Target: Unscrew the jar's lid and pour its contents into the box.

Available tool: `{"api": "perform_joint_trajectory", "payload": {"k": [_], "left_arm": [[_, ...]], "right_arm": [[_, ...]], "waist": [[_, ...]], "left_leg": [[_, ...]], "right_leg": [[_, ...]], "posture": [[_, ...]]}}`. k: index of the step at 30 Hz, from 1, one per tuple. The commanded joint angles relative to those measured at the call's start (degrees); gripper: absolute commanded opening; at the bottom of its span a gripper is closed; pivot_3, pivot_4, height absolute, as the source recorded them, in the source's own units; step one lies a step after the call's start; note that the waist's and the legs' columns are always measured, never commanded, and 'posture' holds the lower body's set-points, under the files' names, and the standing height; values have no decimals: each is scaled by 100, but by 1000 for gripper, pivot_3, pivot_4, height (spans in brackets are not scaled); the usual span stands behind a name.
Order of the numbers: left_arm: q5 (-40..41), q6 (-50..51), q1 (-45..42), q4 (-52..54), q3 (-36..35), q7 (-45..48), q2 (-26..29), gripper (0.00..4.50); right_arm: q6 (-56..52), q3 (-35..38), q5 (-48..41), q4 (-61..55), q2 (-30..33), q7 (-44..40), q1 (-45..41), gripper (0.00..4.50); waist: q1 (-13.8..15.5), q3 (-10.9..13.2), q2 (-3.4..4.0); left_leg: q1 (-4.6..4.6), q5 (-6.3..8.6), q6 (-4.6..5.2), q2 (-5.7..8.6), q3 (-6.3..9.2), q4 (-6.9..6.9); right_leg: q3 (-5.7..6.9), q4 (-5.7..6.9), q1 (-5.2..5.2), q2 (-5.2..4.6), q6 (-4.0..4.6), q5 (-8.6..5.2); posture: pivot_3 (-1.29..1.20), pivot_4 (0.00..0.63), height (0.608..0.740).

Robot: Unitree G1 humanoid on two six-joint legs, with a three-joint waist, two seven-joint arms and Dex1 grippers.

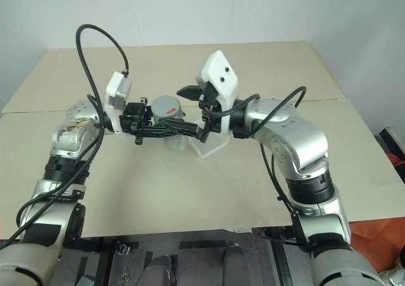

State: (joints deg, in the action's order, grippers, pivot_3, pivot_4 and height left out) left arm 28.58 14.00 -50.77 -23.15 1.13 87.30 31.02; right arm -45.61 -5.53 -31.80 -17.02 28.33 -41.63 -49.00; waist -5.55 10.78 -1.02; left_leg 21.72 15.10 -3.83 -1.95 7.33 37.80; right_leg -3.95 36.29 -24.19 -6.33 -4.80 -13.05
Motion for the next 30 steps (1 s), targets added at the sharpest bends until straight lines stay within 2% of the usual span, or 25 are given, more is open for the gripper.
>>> {"api": "perform_joint_trajectory", "payload": {"k": [1, 12, 17, 24, 30], "left_arm": [[83, -37, 50, 220, -92, 228, 104, 1949], [4, -72, 16, 105, -107, 64, -29, 1949], [-67, -138, -69, 1, -50, -87, -295, 1949], [-119, -163, -169, -61, -59, -42, -428, 1949], [-86, -159, -130, 21, -73, -75, -463, 1949]], "right_arm": [[138, 630, -44, -92, 264, 72, 56, 4462], [1, 691, -375, -625, 486, -223, 309, 4462], [-159, 513, -545, -866, 196, 33, 111, 4462], [-66, -130, -62, -578, -340, 489, -264, 4462], [-6, -374, 163, -365, -615, 587, -439, 4462]], "waist": [[10, 0, 0], [4, 0, 0], [4, 0, 0], [-11, 0, 0], [3, 0, 0]], "left_leg": [[0, 0, 0, 0, -1, 0], [0, 1, 2, 0, -1, -1], [0, 1, 2, 0, -1, -1], [-2, 1, 1, 0, -1, -1], [1, 0, 0, 0, 1, -1]], "right_leg": [[0, 0, 1, -1, 0, 0], [0, -3, 0, 0, 0, 0], [0, -4, 2, 0, 0, 0], [0, 0, -1, 0, 0, 0], [1, 0, -1, 0, 0, 0]], "posture": [[0, 150, 740], [0, 150, 740], [0, 150, 740], [0, 150, 740], [0, 150, 740]]}}
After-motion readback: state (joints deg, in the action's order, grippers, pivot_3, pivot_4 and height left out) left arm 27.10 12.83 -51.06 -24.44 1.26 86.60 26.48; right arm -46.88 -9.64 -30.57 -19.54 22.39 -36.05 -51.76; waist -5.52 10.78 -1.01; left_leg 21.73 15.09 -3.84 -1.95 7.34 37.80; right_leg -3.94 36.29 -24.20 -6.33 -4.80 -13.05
